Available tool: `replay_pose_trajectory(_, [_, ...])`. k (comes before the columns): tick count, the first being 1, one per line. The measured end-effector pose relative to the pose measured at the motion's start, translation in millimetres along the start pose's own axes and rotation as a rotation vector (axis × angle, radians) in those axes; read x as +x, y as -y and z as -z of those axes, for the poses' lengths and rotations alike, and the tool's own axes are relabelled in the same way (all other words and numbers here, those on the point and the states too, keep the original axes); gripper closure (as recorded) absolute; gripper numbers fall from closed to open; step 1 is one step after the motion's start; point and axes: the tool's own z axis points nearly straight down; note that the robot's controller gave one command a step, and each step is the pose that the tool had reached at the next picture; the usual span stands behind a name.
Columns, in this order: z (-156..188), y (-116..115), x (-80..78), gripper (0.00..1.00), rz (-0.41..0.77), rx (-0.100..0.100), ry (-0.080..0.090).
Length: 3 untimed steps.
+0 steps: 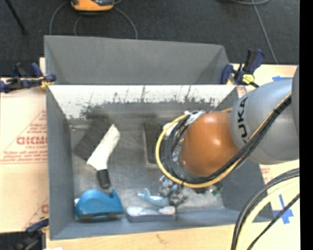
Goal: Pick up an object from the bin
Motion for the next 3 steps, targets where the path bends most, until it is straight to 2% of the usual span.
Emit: replay_pose_trajectory(3, [12.3,0.8,-0.4,1.0,-0.002,0.001,0.001])
